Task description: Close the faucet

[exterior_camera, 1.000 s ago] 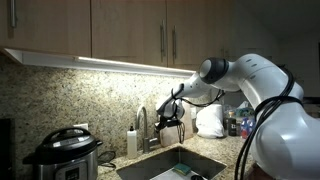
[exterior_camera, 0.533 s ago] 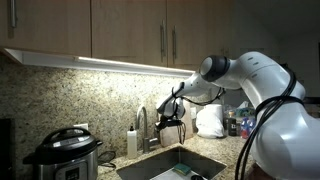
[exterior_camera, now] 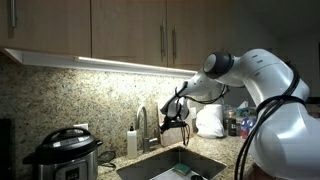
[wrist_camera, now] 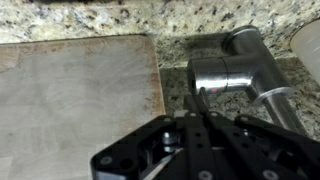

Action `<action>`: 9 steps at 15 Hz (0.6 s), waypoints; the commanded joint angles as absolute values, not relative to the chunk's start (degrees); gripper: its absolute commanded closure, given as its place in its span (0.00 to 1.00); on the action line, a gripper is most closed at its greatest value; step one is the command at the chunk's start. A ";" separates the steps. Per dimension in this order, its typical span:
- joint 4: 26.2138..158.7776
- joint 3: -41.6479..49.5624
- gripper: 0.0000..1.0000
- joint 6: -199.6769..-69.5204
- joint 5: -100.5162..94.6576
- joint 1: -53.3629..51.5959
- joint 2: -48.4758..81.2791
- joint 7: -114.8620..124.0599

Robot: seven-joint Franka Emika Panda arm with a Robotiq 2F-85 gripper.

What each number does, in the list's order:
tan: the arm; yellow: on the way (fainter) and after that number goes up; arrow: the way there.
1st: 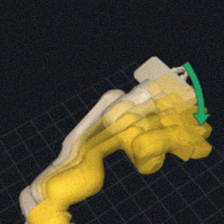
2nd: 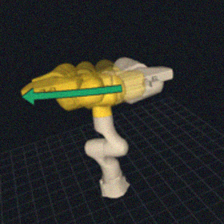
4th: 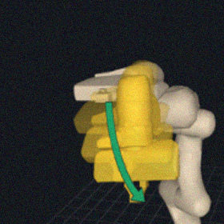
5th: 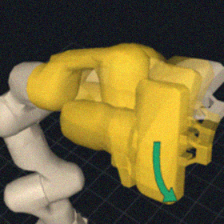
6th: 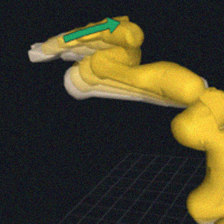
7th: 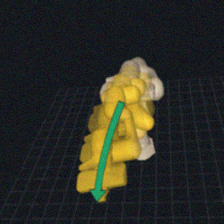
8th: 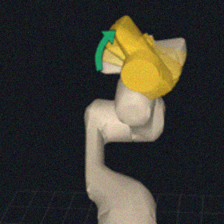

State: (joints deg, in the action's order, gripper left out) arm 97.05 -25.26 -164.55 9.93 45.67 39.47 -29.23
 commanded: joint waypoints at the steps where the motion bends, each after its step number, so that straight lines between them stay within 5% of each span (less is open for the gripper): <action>1: 103.17 -25.64 1.00 -166.26 11.88 47.24 35.88 -31.34; 9: 115.28 -21.45 1.00 -170.29 10.37 46.05 30.97 -28.94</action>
